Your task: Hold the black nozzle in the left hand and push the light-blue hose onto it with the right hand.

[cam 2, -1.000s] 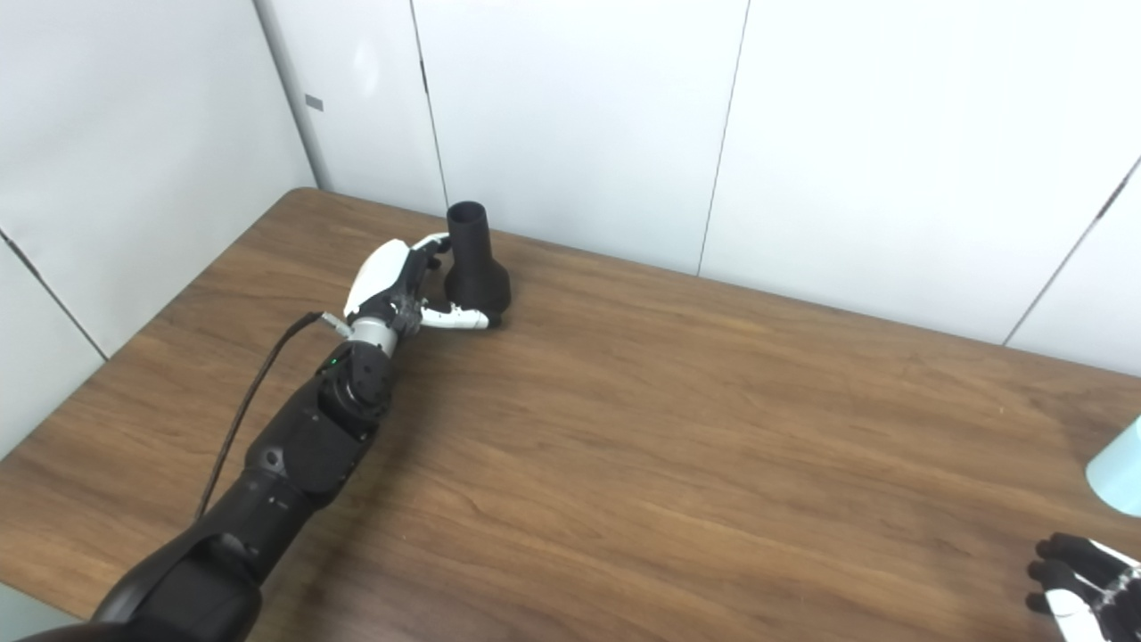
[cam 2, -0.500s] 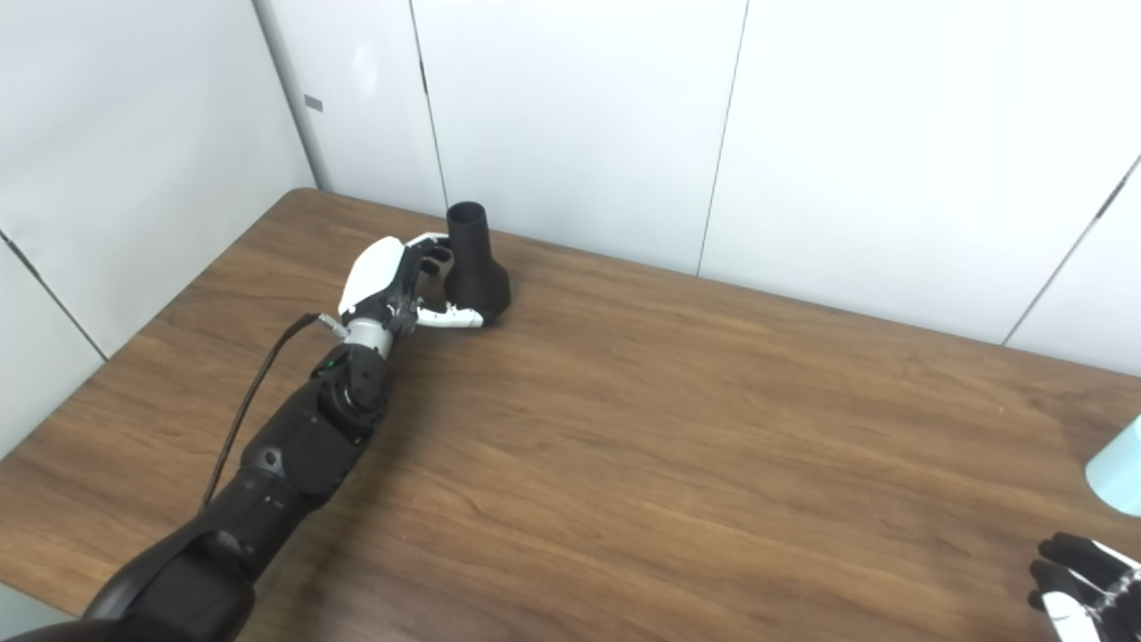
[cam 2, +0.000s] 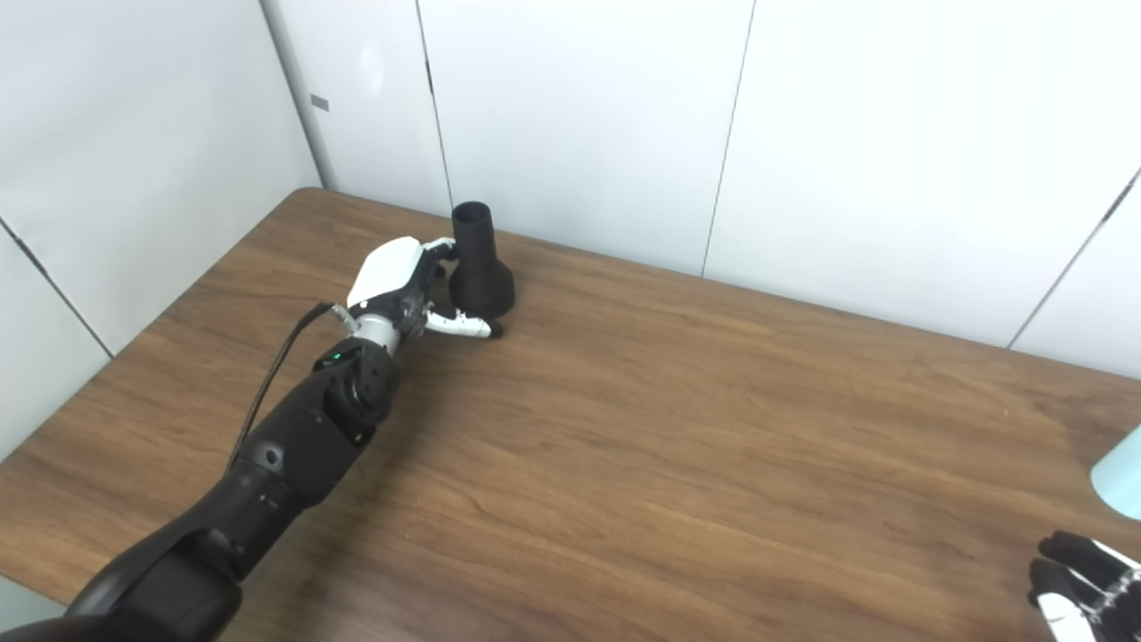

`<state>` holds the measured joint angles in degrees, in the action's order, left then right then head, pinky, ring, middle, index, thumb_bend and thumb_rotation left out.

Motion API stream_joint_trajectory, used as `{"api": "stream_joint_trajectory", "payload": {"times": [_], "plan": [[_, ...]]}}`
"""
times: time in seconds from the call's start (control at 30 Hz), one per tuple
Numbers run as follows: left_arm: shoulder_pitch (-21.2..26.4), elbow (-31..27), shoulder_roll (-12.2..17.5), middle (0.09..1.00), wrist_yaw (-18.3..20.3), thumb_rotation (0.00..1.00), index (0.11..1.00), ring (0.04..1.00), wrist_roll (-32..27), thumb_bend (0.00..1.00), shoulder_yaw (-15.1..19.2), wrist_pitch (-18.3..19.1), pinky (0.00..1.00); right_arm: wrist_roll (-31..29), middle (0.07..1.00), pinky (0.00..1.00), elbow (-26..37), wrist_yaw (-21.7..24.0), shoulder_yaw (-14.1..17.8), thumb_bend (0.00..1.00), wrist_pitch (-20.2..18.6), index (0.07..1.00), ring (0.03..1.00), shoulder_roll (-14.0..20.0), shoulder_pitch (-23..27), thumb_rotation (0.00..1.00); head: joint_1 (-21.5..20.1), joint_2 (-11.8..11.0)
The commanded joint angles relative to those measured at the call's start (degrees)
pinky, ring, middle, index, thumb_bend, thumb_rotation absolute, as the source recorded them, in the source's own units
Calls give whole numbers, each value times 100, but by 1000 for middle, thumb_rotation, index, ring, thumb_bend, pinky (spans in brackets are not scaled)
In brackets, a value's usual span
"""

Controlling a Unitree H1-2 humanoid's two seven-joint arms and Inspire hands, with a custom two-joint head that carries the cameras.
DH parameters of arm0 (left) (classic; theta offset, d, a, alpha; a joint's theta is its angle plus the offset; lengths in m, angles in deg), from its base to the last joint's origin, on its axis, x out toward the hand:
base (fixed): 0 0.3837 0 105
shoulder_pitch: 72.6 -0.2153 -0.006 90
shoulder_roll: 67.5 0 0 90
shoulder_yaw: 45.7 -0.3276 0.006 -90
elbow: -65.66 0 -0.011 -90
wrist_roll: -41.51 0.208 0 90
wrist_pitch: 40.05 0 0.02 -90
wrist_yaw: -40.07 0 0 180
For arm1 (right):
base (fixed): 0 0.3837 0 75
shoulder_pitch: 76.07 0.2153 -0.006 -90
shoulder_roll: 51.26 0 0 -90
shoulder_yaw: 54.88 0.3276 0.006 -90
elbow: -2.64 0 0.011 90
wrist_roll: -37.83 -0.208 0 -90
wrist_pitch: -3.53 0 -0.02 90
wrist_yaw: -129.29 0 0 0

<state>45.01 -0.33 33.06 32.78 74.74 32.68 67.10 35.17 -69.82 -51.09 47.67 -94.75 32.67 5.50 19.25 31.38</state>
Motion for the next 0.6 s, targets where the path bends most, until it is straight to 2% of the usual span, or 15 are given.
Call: {"api": "stream_joint_trajectory", "payload": {"times": [0.0,0.2,0.3,0.47,0.57], "plan": [[-125,7,-9,837,419,252,812,814,55,1000,-172,242,704,12,680,595,190,7,15,332,146,642,673,94,68,358,1,8],[-53,194,-33,859,430,270,814,841,103,1000,-230,160,742,31,686,592,305,-8,-1,326,-6,650,675,77,54,349,-17,5],[-63,81,-79,865,439,274,806,846,115,1000,-239,265,738,35,689,591,299,1,-10,333,12,650,677,84,42,358,-31,3],[-9,254,-143,873,384,283,810,862,84,1000,-233,218,762,82,698,587,300,0,-32,321,28,658,681,94,27,358,-60,27],[10,327,-132,830,351,290,785,817,127,1000,-277,133,716,105,681,569,313,-23,-40,325,64,642,668,62,25,333,-92,30]]}}
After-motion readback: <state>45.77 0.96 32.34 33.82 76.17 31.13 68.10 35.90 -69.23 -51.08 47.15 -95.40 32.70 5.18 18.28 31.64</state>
